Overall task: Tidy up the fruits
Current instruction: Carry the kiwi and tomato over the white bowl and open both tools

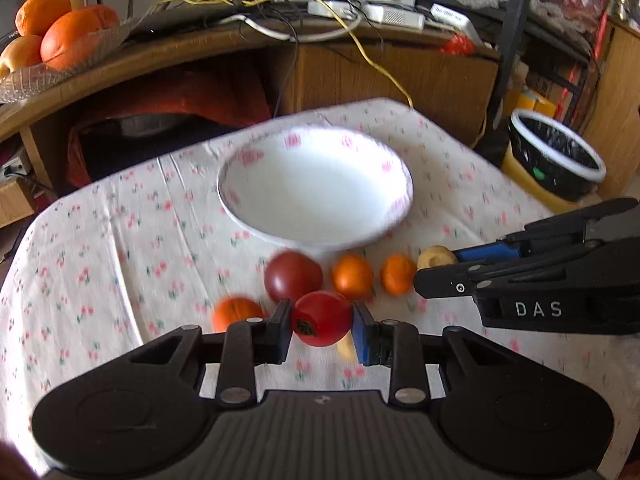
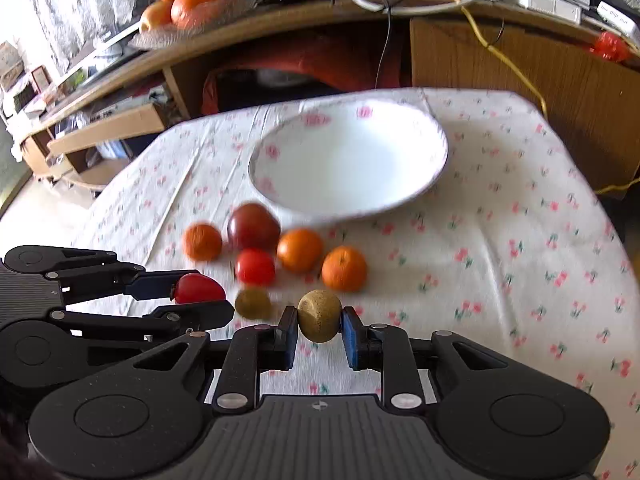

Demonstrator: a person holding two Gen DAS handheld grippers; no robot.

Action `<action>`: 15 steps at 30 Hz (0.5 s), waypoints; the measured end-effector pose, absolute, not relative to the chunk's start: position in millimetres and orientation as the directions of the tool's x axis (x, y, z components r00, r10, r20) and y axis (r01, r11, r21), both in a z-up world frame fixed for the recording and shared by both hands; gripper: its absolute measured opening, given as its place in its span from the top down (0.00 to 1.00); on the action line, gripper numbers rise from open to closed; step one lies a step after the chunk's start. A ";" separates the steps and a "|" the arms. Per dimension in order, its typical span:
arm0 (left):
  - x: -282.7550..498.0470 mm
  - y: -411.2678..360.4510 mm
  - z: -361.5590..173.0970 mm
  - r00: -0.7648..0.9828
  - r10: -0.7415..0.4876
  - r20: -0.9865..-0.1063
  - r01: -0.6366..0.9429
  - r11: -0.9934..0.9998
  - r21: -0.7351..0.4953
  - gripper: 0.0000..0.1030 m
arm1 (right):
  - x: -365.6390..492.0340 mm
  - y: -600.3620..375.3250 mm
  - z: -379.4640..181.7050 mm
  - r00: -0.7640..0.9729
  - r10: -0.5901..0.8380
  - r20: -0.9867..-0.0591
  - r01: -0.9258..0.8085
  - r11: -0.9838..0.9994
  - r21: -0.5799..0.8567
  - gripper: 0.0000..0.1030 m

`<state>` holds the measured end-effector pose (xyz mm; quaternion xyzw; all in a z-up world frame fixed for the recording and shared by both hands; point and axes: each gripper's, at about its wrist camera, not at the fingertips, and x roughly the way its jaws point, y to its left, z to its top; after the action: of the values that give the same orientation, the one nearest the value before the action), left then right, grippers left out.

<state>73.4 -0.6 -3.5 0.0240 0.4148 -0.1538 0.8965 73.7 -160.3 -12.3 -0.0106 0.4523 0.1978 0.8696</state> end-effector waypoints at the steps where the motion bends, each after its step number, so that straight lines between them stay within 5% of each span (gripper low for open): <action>1: 79.9 0.4 -2.4 0.609 -0.258 -0.750 0.288 0.953 -0.094 0.62 | 77.3 -160.6 -8.0 0.521 0.333 -0.786 -0.350 0.923 0.159 0.82; 15: 137.1 -5.0 -8.2 0.607 -0.264 -0.750 0.303 0.949 -0.089 0.62 | 139.8 -150.7 0.0 0.555 0.291 -0.779 -0.347 0.932 0.102 0.82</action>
<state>137.1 -5.0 -8.2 0.0234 0.4143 -0.1580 0.8960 139.8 -150.7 0.0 -0.0317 0.4357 0.1810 0.8811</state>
